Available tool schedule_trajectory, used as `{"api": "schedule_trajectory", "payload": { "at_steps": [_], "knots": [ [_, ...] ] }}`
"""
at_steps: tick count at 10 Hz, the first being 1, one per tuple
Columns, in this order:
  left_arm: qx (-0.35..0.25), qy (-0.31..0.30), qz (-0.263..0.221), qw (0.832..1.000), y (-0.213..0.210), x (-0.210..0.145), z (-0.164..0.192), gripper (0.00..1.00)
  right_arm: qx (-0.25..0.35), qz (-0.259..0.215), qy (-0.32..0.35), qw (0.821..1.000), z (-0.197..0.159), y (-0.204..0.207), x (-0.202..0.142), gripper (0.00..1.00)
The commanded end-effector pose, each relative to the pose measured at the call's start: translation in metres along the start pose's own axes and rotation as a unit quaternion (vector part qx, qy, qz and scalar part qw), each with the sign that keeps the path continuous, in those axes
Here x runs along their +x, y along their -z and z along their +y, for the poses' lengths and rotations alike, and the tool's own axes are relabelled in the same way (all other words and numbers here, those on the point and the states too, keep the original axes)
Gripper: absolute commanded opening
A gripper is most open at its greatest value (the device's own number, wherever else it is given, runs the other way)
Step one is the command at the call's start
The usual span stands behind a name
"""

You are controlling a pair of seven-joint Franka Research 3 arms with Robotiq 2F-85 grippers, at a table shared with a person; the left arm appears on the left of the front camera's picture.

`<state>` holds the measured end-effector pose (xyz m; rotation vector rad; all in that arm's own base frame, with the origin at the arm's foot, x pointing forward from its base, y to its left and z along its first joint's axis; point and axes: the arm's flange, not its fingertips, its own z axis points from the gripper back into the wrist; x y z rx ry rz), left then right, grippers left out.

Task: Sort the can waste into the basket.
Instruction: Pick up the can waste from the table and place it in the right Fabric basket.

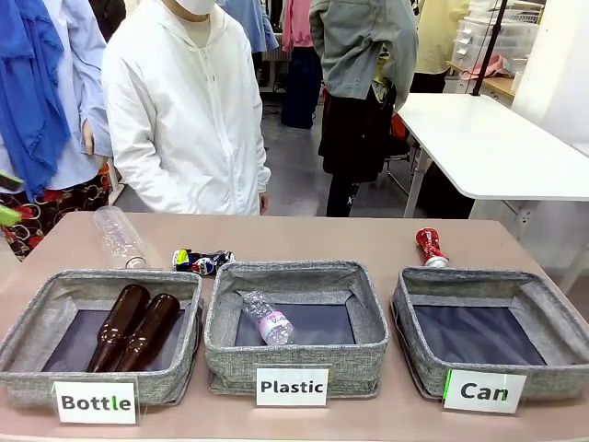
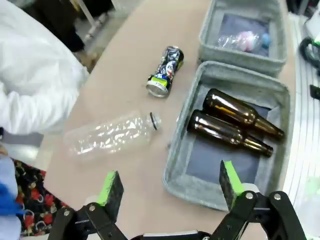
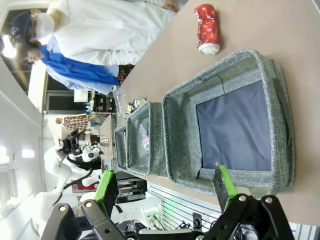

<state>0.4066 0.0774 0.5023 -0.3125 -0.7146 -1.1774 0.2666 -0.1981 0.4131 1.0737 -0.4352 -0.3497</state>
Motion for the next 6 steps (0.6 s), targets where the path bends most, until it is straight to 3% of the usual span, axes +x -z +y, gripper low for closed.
{"api": "schedule_trajectory", "payload": {
  "at_steps": [1,6],
  "knots": [
    [-0.015,0.008,0.078,0.997,0.036,0.043,0.022,1.0,0.015,-0.009,-0.013,1.0,-0.001,0.001,0.002,1.0],
    [-0.066,0.14,0.215,0.964,0.2,0.172,0.028,1.0,0.015,-0.009,-0.013,1.0,-0.001,0.001,0.002,1.0]
  ]
}}
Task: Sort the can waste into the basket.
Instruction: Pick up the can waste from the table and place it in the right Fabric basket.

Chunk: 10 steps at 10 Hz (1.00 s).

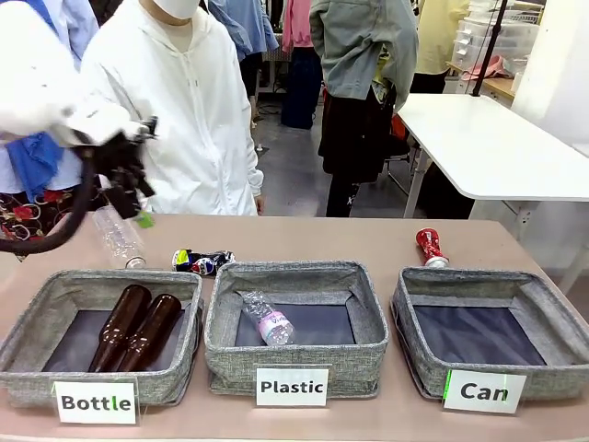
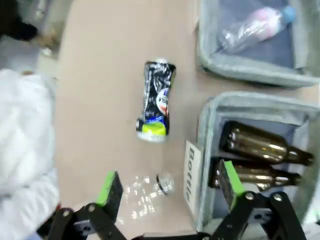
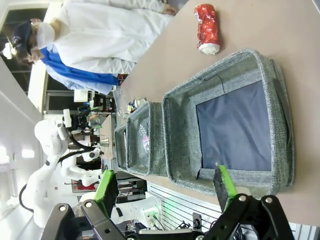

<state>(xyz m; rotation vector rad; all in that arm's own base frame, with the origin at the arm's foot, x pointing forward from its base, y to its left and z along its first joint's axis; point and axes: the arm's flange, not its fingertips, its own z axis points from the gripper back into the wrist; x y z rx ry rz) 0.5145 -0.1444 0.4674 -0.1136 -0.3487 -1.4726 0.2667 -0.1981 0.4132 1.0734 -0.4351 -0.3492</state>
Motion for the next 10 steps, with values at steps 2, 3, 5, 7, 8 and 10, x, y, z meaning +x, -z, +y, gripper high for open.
{"api": "schedule_trajectory", "payload": {
  "at_steps": [2,3,5,7,8,10],
  "knots": [
    [-0.03,0.066,0.073,0.995,0.046,0.063,0.043,1.0,0.015,-0.009,-0.013,1.0,-0.001,0.001,0.002,1.0],
    [-0.061,0.096,0.075,0.991,0.063,0.08,0.049,1.0,0.015,-0.009,-0.013,1.0,-0.001,0.001,0.002,1.0],
    [-0.093,0.121,0.07,0.986,0.091,0.095,0.059,1.0,0.015,-0.009,-0.013,1.0,-0.001,0.001,0.002,1.0],
    [-0.123,0.106,0.07,0.984,0.119,0.09,0.073,1.0,0.015,-0.009,-0.013,1.0,-0.001,0.001,0.002,1.0],
    [-0.129,0.095,0.064,0.985,0.129,0.083,0.076,1.0,0.015,-0.009,-0.013,1.0,-0.001,0.001,0.002,1.0],
    [-0.121,0.068,0.074,0.988,0.147,0.066,0.076,1.0,0.015,-0.009,-0.013,1.0,-0.001,0.001,0.002,1.0]
  ]
}}
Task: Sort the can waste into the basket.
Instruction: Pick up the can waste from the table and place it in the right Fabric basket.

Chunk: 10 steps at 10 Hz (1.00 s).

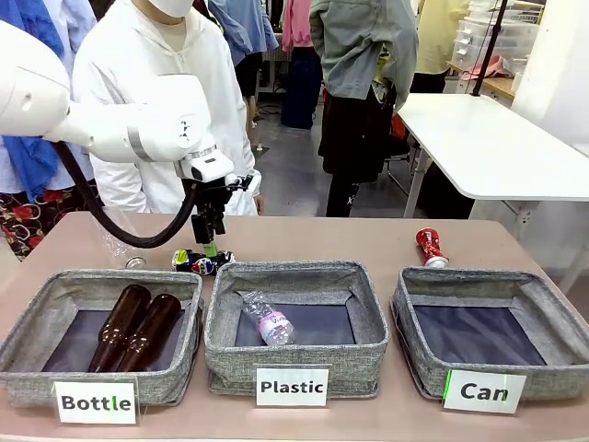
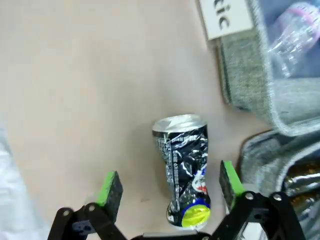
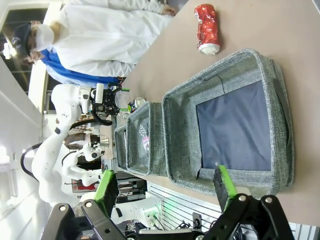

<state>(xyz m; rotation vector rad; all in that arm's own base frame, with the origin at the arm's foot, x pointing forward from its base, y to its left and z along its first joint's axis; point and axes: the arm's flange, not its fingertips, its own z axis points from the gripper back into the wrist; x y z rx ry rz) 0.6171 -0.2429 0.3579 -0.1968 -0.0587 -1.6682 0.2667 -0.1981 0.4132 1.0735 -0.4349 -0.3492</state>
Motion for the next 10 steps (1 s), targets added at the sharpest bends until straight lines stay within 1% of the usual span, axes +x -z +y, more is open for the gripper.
{"api": "schedule_trajectory", "payload": {
  "at_steps": [1,3,5,7,8,9,10],
  "knots": [
    [-0.001,-0.012,0.003,1.0,0.005,-0.008,-0.004,1.0,0.015,-0.01,-0.013,1.0,-0.001,0.001,0.002,1.0],
    [-0.001,-0.022,0.003,1.0,0.017,-0.021,-0.012,1.0,0.015,-0.01,-0.013,1.0,-0.001,0.001,0.002,1.0],
    [-0.018,-0.018,-0.007,1.0,0.033,-0.027,-0.007,1.0,0.015,-0.01,-0.013,1.0,-0.001,0.001,0.002,1.0],
    [-0.003,-0.027,0.006,1.0,0.045,-0.025,-0.003,1.0,0.015,-0.01,-0.013,1.0,-0.001,0.001,0.002,1.0],
    [0.0,-0.02,0.009,1.0,0.046,-0.024,-0.001,1.0,0.015,-0.01,-0.013,1.0,-0.001,0.001,0.002,1.0],
    [0.005,-0.019,0.01,1.0,0.046,-0.024,0.0,0.9,0.015,-0.01,-0.013,1.0,-0.001,0.001,0.002,1.0],
    [0.003,-0.021,0.011,1.0,0.046,-0.023,0.0,0.44,0.015,-0.01,-0.013,1.0,-0.001,0.001,0.002,1.0]
  ]
}}
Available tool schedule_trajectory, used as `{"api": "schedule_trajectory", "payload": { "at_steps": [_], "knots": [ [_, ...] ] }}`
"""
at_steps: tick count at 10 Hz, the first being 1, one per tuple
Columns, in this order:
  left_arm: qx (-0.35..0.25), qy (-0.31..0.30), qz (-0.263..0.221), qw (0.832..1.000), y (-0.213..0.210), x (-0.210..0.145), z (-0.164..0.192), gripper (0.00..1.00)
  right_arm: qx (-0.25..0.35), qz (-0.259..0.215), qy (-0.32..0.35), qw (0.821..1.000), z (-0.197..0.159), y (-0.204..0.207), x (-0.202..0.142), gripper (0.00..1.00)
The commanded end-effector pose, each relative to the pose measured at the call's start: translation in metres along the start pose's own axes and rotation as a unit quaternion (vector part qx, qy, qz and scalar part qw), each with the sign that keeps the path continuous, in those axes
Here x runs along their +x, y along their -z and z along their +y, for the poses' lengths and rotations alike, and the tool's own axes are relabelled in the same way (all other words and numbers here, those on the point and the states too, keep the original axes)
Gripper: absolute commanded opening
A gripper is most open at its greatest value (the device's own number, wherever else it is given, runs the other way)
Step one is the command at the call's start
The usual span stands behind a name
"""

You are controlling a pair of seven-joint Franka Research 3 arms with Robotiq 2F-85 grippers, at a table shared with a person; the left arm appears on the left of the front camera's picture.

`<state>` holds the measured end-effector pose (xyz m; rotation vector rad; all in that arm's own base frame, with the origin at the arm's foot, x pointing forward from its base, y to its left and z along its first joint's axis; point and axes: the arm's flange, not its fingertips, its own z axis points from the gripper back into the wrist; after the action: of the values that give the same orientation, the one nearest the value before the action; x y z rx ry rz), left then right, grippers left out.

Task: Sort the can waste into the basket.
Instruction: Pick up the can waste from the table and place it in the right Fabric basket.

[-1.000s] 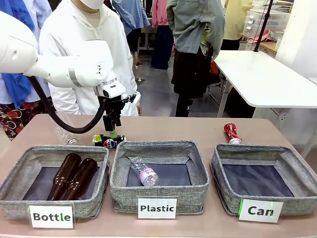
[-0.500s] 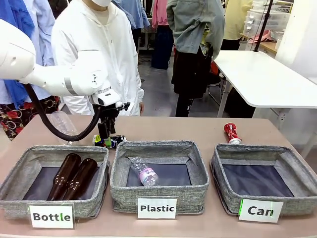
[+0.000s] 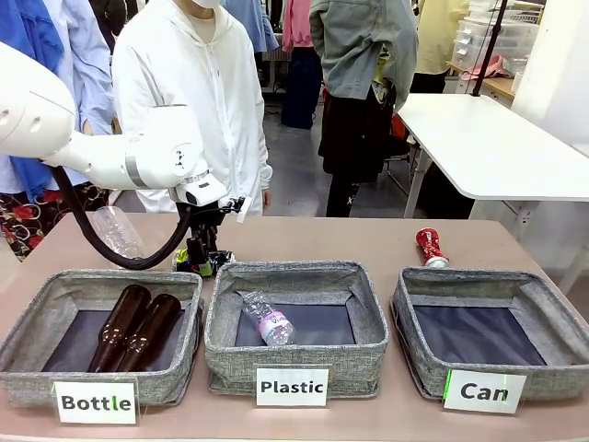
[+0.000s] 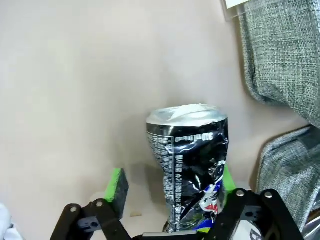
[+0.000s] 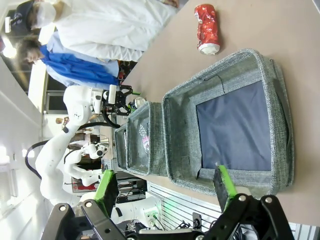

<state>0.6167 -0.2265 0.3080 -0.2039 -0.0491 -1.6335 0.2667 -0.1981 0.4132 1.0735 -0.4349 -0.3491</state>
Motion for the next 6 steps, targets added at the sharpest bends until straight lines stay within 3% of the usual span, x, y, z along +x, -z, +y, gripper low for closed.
{"api": "schedule_trajectory", "payload": {
  "at_steps": [1,2,4,5,6],
  "knots": [
    [0.005,-0.006,0.014,1.0,0.0,0.001,-0.002,0.31,0.015,-0.01,-0.013,1.0,-0.001,0.001,0.002,1.0],
    [0.007,-0.006,0.016,1.0,0.0,0.001,-0.002,0.0,0.015,-0.01,-0.013,1.0,-0.001,0.001,0.002,1.0],
    [0.015,-0.007,0.013,1.0,-0.005,-0.002,-0.004,0.0,0.015,-0.01,-0.013,1.0,-0.001,0.001,0.002,1.0],
    [0.021,-0.009,0.01,1.0,-0.008,-0.005,-0.007,0.05,0.015,-0.01,-0.013,1.0,-0.001,0.001,0.002,1.0],
    [0.032,-0.011,0.006,0.999,-0.014,-0.007,-0.011,0.0,0.015,-0.01,-0.013,1.0,-0.001,0.001,0.002,1.0]
  ]
}}
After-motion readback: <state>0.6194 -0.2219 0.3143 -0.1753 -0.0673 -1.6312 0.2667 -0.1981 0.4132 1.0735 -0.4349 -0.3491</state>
